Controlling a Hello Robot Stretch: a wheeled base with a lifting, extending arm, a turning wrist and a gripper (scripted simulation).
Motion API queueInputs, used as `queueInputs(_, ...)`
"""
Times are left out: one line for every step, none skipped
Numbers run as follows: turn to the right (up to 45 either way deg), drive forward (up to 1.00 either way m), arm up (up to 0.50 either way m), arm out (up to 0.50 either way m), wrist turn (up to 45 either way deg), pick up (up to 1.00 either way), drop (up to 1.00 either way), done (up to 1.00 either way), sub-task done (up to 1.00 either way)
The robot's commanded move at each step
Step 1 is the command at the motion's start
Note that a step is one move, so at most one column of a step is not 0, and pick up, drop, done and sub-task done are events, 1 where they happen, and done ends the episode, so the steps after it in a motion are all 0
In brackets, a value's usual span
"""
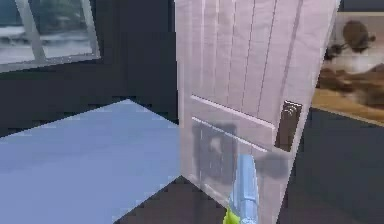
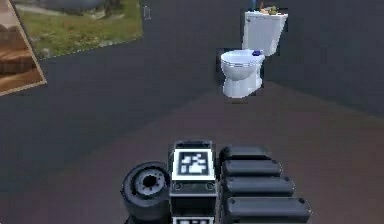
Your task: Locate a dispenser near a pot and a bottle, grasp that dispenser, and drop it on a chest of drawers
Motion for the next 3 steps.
queueInputs(-42.0, 0.0, 0.0, 0.0, 0.0, 0.0, 0.0, 0.0, 0.0)
queueInputs(0.0, 0.5, 0.0, 0.0, 0.0, 0.0, 0.0, 0.0, 0.0)
queueInputs(-24.0, 0.0, 0.0, 0.0, 0.0, 0.0, 0.0, 0.0, 0.0)
